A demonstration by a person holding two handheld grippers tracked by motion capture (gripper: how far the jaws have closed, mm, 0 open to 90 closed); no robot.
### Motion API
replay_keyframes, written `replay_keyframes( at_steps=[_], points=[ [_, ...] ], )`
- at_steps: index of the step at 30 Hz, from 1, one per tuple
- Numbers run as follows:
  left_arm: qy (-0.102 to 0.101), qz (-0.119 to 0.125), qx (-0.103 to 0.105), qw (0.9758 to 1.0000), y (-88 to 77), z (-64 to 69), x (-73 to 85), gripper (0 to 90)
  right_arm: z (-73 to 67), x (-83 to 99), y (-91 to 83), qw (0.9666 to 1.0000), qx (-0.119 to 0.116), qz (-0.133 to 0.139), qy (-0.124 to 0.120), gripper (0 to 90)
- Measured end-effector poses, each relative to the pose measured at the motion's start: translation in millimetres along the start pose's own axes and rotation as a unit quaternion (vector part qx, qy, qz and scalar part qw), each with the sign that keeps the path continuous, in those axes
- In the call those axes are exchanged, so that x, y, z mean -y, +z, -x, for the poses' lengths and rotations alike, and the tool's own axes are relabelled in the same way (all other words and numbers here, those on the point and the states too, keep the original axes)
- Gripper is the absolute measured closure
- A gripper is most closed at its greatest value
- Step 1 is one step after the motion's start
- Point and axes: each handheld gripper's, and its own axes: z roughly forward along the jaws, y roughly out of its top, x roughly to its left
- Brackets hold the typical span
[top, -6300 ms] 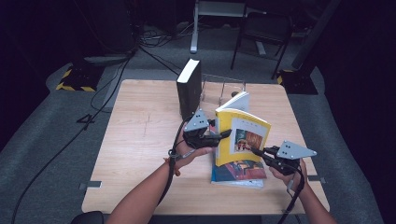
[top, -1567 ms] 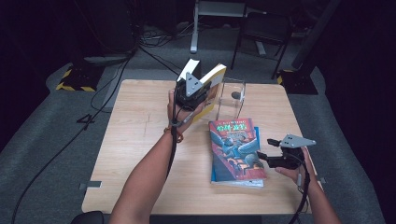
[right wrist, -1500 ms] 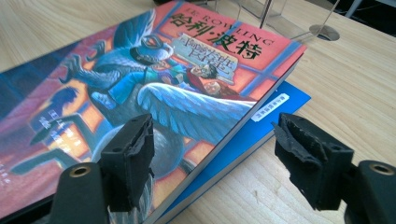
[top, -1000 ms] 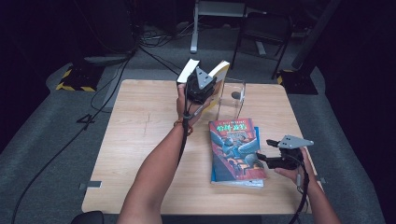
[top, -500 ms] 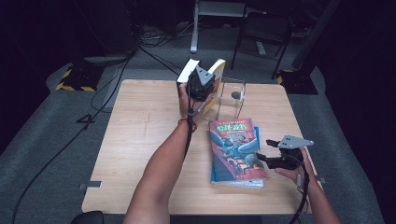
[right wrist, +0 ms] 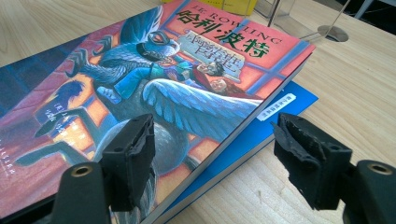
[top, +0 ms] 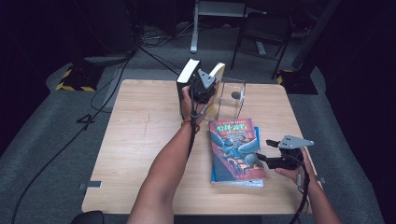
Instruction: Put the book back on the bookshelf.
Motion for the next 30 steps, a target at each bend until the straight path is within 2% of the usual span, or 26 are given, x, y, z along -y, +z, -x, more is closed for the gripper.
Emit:
replay_keyframes(
  at_steps=[4, 7, 10, 15, 19, 24, 30],
  points=[
    [0.009, -0.009, 0.011, 0.9999, -4.9, 0.0, 1.0, 73.3, -0.3, -0.1, 0.1, 1.0000, 0.000, -0.001, -0.001, 29.9],
    [-0.002, -0.010, 0.020, 0.9998, -9.3, -2.1, 3.2, 73.3, -0.9, -0.5, 0.7, 1.0000, -0.001, -0.002, -0.002, 29.9],
    [0.000, -0.012, 0.028, 0.9995, -14.1, -3.7, 5.1, 73.2, -1.7, -0.9, 1.2, 1.0000, -0.002, -0.004, -0.005, 29.9],
    [0.008, -0.018, 0.032, 0.9993, -18.9, -3.3, 6.3, 73.0, -1.8, -1.0, 1.8, 1.0000, -0.003, -0.005, -0.002, 29.9],
    [0.007, -0.021, 0.041, 0.9989, -21.8, -2.2, 6.4, 72.6, -2.4, -1.2, 2.4, 1.0000, -0.005, -0.007, -0.003, 29.9],
    [0.020, -0.030, 0.043, 0.9984, -25.1, -1.5, 4.2, 71.4, -2.8, -1.3, 2.1, 0.9999, -0.006, -0.007, -0.005, 30.1],
    [0.020, -0.034, 0.046, 0.9982, -26.8, -3.1, 1.3, 66.3, -2.9, -0.9, 2.4, 0.9999, -0.012, -0.009, -0.003, 30.3]
  ],
)
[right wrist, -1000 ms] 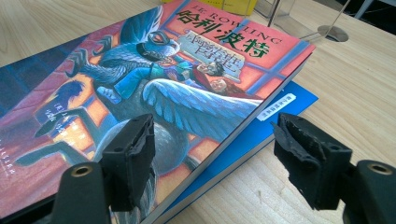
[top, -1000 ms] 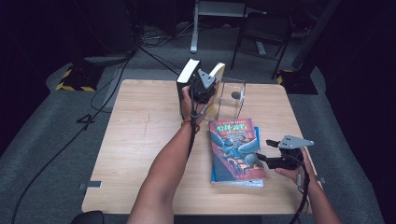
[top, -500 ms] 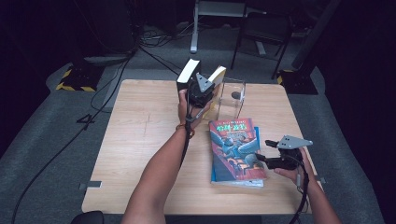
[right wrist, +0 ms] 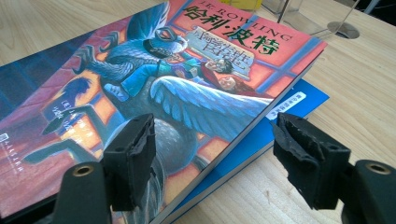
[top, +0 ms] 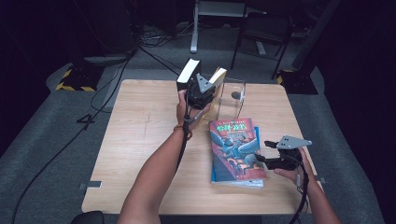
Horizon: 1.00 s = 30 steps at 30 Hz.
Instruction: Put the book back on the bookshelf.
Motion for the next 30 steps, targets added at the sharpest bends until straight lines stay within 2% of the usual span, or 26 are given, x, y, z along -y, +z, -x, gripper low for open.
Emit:
replay_keyframes(
  at_steps=[3, 6, 8, 11, 13, 14, 18, 19, 22, 24, 26, 29, 30],
  points=[
    [0.008, -0.006, 0.004, 0.9999, -0.3, 1.1, -1.9, 66.5, -0.1, 0.1, 0.2, 1.0000, -0.003, -0.002, 0.000, 30.7],
    [0.005, -0.007, 0.010, 0.9999, -1.0, 1.5, -2.9, 65.5, -0.2, 0.0, 0.4, 1.0000, -0.004, -0.001, -0.001, 30.7],
    [0.010, -0.009, 0.011, 0.9998, -1.6, 2.9, -4.3, 66.2, -0.3, 0.0, 0.3, 1.0000, -0.004, -0.002, -0.002, 30.8],
    [0.025, -0.017, 0.005, 0.9995, -2.4, 5.1, -7.4, 71.3, -0.1, 0.3, 0.4, 1.0000, -0.006, -0.001, 0.000, 30.9],
    [0.026, -0.020, 0.011, 0.9994, -2.1, 4.8, -8.1, 72.9, 0.1, 0.4, 0.5, 1.0000, -0.006, -0.002, 0.000, 30.9],
    [0.027, -0.023, 0.005, 0.9994, -2.0, 5.0, -9.1, 73.1, 0.2, 0.6, 0.6, 1.0000, -0.007, -0.001, 0.000, 30.9],
    [0.018, -0.029, 0.002, 0.9994, -2.6, 2.7, -10.2, 69.7, 0.2, 0.7, 0.8, 1.0000, -0.007, -0.003, 0.000, 30.9],
    [0.005, -0.023, 0.015, 0.9996, -3.6, 0.7, -9.8, 65.9, 0.0, 0.8, 1.0, 1.0000, -0.007, -0.003, -0.001, 30.9],
    [0.009, -0.026, 0.025, 0.9993, -3.6, 0.5, -9.5, 65.1, -0.2, 0.7, 1.2, 1.0000, -0.008, -0.004, -0.001, 31.0],
    [0.010, -0.033, 0.026, 0.9991, -2.5, 1.5, -9.3, 60.8, -0.5, 0.6, 1.3, 1.0000, -0.008, -0.005, -0.003, 31.0],
    [0.003, -0.041, 0.029, 0.9987, -0.3, 2.7, -8.3, 59.7, -0.7, 0.4, 1.3, 0.9999, -0.008, -0.005, -0.004, 31.2],
    [-0.003, -0.043, 0.032, 0.9986, 0.0, 1.5, -7.4, 60.9, -1.1, 0.3, 1.4, 0.9999, -0.009, -0.006, -0.005, 31.4],
    [0.001, -0.042, 0.033, 0.9986, -0.4, 1.5, -7.5, 65.0, -1.0, 0.3, 1.5, 0.9999, -0.008, -0.006, -0.006, 31.4]
  ],
)
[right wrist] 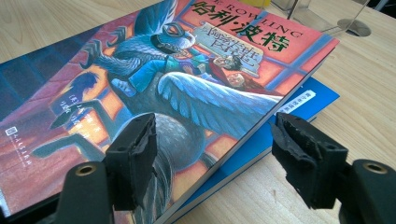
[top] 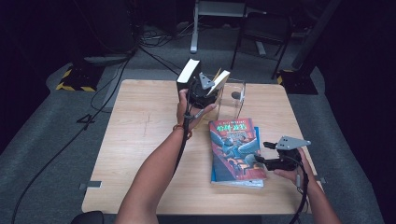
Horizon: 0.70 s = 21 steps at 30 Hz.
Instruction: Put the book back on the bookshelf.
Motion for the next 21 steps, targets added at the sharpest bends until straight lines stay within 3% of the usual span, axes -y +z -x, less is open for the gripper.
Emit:
replay_keyframes(
  at_steps=[2, 5, 14, 21],
  points=[
    [0.008, 0.000, -0.015, 0.9999, -0.1, 1.8, -1.1, 71.6, 0.1, 0.2, 0.2, 1.0000, 0.000, -0.001, 0.003, 31.7],
    [0.011, 0.003, -0.020, 0.9997, 1.4, 0.6, -2.0, 73.9, 0.2, 0.2, 0.8, 1.0000, 0.001, -0.004, 0.001, 31.9],
    [-0.016, 0.028, -0.038, 0.9987, 10.5, -8.7, -4.1, 74.3, 0.7, 0.4, 0.1, 1.0000, 0.001, -0.002, 0.004, 32.0],
    [-0.036, 0.054, -0.059, 0.9962, 15.7, -12.7, -16.1, 74.3, 2.0, 1.2, -1.3, 1.0000, 0.001, 0.001, 0.005, 31.9]
  ],
)
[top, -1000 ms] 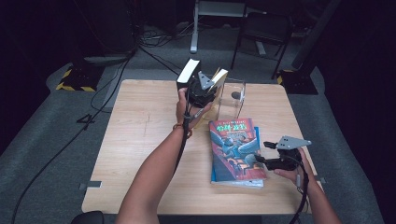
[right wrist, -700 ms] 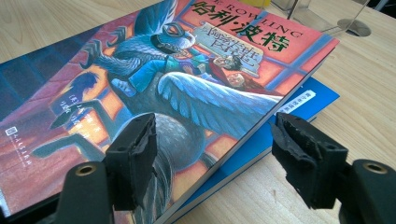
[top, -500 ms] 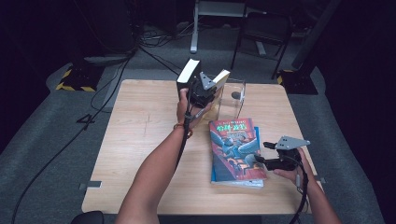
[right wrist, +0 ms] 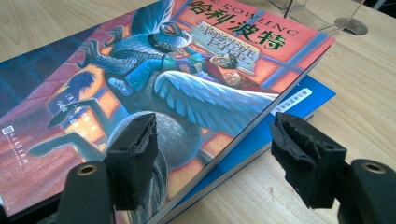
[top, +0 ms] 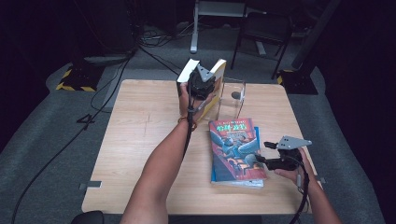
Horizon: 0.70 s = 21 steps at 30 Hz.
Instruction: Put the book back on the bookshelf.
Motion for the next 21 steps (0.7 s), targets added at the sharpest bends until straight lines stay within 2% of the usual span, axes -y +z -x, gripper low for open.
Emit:
replay_keyframes(
  at_steps=[6, 10, 15, 18, 21],
  points=[
    [-0.015, 0.011, -0.037, 0.9991, 10.6, 1.3, -4.3, 74.0, -0.4, 0.1, -0.2, 1.0000, -0.002, 0.001, -0.003, 31.9],
    [-0.012, 0.000, -0.050, 0.9987, 18.5, 3.5, -1.4, 73.6, 0.1, 0.3, -1.2, 1.0000, -0.002, 0.004, -0.003, 31.9],
    [-0.023, -0.012, -0.068, 0.9974, 23.7, 2.5, 6.5, 73.2, 0.4, 0.4, -0.9, 1.0000, -0.001, 0.003, -0.003, 31.9],
    [-0.029, -0.009, -0.079, 0.9964, 22.8, 0.3, 8.4, 72.5, -0.3, 0.1, -0.8, 1.0000, -0.002, 0.004, -0.005, 31.9],
    [-0.023, -0.011, -0.083, 0.9962, 22.9, 0.3, 8.4, 70.3, -0.4, -0.1, -0.4, 1.0000, -0.003, 0.002, -0.005, 31.8]
  ],
)
